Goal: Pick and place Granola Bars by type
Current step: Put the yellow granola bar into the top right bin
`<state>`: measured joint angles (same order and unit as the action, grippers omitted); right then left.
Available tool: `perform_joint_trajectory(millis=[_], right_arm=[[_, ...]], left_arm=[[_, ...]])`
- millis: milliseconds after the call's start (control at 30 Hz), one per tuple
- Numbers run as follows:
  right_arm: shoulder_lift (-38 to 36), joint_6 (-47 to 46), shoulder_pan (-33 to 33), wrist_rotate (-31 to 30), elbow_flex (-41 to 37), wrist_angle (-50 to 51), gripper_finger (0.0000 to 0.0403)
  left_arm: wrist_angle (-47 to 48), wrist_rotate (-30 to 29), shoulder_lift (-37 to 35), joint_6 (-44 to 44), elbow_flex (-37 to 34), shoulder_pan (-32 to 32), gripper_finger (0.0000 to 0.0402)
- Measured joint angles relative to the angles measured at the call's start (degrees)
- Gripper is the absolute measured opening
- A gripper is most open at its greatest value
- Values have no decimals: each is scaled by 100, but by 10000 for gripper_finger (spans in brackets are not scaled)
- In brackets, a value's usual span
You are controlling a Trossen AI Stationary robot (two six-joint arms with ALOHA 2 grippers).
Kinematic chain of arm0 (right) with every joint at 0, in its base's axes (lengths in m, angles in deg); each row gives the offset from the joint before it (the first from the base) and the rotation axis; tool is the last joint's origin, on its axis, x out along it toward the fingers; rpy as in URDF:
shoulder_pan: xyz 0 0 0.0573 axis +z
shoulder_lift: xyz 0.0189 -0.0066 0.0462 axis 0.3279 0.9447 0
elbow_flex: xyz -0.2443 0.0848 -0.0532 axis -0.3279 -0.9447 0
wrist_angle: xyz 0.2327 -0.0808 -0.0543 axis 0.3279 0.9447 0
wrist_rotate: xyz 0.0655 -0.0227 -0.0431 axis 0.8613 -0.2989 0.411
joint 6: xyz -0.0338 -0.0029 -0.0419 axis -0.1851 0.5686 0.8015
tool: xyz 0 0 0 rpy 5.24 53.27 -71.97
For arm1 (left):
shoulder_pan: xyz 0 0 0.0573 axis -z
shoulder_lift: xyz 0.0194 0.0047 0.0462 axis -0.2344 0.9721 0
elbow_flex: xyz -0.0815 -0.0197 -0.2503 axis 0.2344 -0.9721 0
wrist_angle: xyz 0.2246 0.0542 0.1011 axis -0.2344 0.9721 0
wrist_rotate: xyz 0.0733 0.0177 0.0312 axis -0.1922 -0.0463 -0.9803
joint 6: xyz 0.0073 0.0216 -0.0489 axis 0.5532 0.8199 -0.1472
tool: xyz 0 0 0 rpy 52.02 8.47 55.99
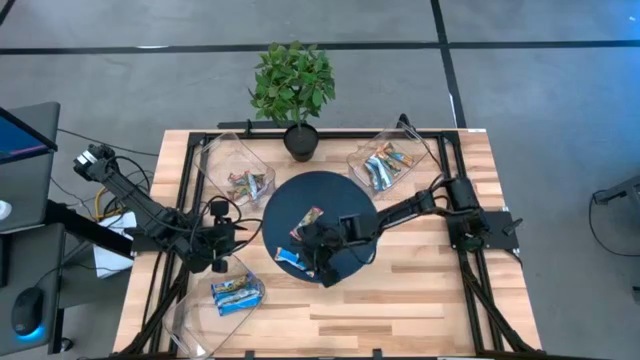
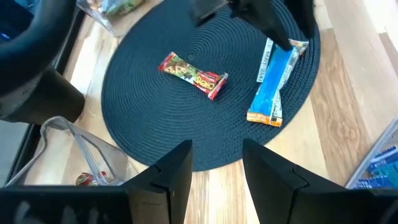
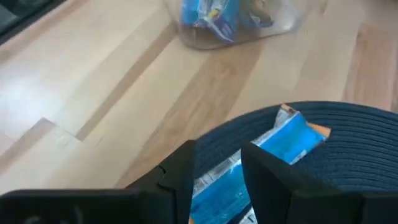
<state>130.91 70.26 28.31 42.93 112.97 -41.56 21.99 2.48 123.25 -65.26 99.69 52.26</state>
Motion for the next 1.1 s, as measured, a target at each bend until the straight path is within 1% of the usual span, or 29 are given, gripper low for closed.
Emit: perform_joint_trajectory(millis=[67, 167, 233, 400, 567, 767, 1100], right_arm=[[0, -50, 101, -255, 0, 32, 122], [2, -48, 210, -803, -2, 229, 122], [4, -50, 236, -984, -4, 251, 122], [4, -267, 189, -991, -4, 225, 122], [4, -804, 118, -989, -4, 347, 122], [4, -1228, 124, -986, -77, 544, 122], [120, -1306, 168, -942, -142, 531, 122]], left_arm=[[-39, -35, 0, 30, 0, 0, 137], [-62, -39, 0, 92, 0, 0, 137], [-77, -41, 0, 95, 0, 0, 137], [-77, -40, 0, 93, 0, 0, 137], [-74, -33, 0, 85, 0, 0, 137], [-73, -32, -2, 75, 0, 0, 137], [-71, -28, -2, 75, -2, 0, 137]])
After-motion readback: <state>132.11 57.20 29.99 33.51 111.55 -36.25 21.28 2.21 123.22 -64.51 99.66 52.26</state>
